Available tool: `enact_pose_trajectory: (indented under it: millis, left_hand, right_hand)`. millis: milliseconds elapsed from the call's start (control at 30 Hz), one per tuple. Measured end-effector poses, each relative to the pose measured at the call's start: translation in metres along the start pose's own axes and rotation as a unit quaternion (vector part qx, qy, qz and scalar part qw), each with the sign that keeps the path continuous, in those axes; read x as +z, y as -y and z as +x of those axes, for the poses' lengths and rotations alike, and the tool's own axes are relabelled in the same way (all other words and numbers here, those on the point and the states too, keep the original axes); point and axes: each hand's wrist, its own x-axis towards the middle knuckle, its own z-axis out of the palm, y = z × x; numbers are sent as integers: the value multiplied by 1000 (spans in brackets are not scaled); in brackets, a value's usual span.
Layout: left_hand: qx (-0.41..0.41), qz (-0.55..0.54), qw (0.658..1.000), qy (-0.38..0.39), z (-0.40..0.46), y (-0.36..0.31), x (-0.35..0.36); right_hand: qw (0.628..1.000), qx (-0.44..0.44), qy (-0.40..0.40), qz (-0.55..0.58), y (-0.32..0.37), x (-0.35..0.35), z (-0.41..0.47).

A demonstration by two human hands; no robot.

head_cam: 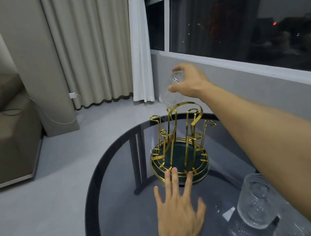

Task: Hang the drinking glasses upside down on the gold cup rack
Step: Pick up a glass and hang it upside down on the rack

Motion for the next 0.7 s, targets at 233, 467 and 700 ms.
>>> enact_pose_trajectory:
  millis: [233,467,700]
  left_hand:
    - [9,-17,1000,-7,0,-1,-5]
    - [9,21,999,-23,-3,-4,-12]
    - [9,-10,999,-38,-1,-1,-6]
  right_hand:
    - [991,22,122,-59,-11,29,15]
    - [946,82,285,-127,1,33,26]
    - [910,61,360,-199,13,40,29]
